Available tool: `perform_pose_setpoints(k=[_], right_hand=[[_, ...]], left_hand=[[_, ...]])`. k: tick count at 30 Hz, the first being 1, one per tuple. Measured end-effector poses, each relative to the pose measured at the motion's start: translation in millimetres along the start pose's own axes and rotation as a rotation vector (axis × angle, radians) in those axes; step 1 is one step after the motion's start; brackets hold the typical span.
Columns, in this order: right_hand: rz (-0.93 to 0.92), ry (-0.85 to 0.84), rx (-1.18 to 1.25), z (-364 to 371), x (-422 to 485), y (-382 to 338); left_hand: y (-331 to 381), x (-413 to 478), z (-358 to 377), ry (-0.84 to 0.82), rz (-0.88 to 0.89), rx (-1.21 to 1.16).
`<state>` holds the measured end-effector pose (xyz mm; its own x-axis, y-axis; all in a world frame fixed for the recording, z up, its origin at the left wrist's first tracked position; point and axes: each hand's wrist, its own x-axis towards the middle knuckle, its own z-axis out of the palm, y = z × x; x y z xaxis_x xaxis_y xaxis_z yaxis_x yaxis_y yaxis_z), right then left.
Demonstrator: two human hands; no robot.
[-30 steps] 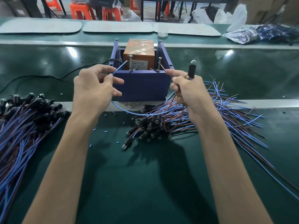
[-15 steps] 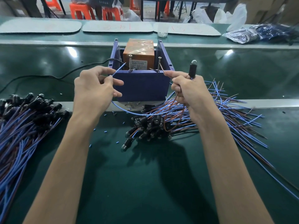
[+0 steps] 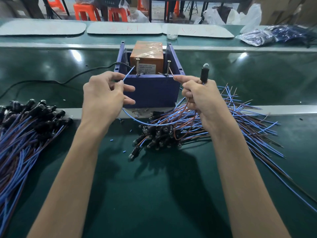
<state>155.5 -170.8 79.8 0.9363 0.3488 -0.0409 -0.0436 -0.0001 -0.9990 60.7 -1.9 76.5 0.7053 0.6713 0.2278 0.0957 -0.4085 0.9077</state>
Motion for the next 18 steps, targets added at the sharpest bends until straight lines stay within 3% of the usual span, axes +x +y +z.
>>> perform_pose_setpoints(k=[18], right_hand=[[-0.001,-0.008,-0.002,-0.4,1.0,0.4]], left_hand=[[4.8,-0.7,-0.7,-0.068,0.005,0.028]])
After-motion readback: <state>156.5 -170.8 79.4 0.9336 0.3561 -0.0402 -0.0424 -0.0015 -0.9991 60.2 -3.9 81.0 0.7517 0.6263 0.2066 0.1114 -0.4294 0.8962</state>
